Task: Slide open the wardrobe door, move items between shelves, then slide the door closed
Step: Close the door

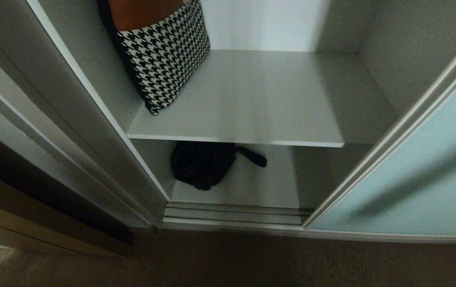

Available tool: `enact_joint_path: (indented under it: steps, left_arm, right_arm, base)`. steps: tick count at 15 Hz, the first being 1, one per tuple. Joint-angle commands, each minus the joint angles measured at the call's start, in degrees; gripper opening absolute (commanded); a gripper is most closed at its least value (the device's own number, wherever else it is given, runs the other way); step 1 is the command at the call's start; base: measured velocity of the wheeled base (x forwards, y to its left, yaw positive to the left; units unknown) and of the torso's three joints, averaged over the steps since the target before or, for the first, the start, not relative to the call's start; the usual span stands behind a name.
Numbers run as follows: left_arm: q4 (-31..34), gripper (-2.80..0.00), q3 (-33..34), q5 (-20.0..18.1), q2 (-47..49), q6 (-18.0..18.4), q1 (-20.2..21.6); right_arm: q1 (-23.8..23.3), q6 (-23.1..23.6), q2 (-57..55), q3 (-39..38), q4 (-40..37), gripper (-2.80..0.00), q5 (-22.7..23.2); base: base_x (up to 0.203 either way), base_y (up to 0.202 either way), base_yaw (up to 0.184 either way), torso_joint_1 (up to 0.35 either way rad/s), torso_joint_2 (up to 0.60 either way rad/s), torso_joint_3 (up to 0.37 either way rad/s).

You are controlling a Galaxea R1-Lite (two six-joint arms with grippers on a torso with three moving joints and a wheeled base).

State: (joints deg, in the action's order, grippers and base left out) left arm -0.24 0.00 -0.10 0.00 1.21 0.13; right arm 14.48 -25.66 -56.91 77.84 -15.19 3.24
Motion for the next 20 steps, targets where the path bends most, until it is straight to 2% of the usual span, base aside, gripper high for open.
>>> enact_joint_path:
  steps: [1, 16, 20]
  left_arm:
    - [-0.02, -2.80, 0.00, 0.01, 0.09, 0.02, 0.04]
    - [-0.02, -2.80, 0.00, 0.01, 0.09, 0.02, -0.05]
    - [-0.02, -2.80, 0.00, 0.01, 0.09, 0.02, 0.04]
  right_arm:
    - [-0.68, -0.25, -2.39, -0.05, -0.02, -2.80, 0.01]
    - [-1.82, -0.18, -6.86, -0.32, 1.92, -2.80, 0.16]
    - [-0.07, 0.26, -6.90, -0.14, 1.83, -2.80, 0.62]
  base:
    - [0.000, 0.000, 0.000, 0.000, 0.00, 0.000]
    - [0.000, 0.000, 0.000, 0.000, 0.00, 0.000]
    - [0.000, 0.000, 0.000, 0.000, 0.00, 0.000]
